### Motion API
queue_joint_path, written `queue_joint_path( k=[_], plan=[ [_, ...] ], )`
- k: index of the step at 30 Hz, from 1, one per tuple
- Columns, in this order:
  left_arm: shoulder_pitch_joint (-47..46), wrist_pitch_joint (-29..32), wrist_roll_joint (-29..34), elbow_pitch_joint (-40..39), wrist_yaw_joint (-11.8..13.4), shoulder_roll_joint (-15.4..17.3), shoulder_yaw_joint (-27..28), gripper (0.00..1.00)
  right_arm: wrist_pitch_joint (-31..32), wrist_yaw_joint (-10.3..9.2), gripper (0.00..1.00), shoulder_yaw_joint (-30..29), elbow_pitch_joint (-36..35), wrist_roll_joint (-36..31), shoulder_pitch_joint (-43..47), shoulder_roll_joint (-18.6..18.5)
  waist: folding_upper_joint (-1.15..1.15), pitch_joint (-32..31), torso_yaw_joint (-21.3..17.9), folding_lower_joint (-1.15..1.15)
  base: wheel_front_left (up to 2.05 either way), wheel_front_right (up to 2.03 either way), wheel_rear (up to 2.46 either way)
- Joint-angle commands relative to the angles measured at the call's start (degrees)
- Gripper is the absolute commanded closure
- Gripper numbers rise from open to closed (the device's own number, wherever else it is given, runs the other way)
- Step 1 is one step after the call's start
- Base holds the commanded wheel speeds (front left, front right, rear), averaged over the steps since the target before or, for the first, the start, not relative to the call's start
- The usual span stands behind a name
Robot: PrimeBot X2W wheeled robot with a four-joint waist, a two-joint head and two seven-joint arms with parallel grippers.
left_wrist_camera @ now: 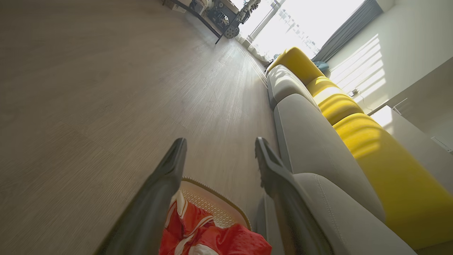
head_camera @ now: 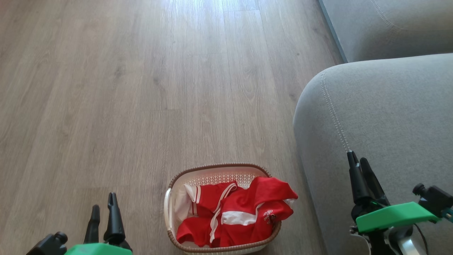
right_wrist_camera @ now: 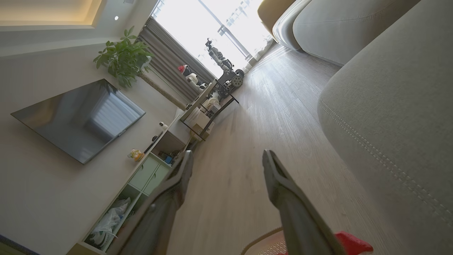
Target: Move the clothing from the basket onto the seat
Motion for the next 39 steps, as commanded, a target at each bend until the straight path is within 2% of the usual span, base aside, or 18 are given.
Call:
queue_joint_path(
  k=[1, 39],
  plan=[
    [-1.09, -0.64, 1.77, -1.84, 0.33, 0.72, 0.75, 0.00, -0.48, -0.01, 0.00, -0.01, -1.93, -2.00, -0.91, 0.14, 0.00, -0.02, 0.02, 0.00, 0.00, 0.00, 0.00],
    [1.41, -7.17, 29.03, -0.09, 2.96, 0.90, -1.52, 0.00, -1.05, -0.01, 0.00, -4.63, 1.47, -36.49, 0.41, 5.25, 0.00, -0.47, 0.47, 0.00, 0.00, 0.00, 0.00]
  ],
)
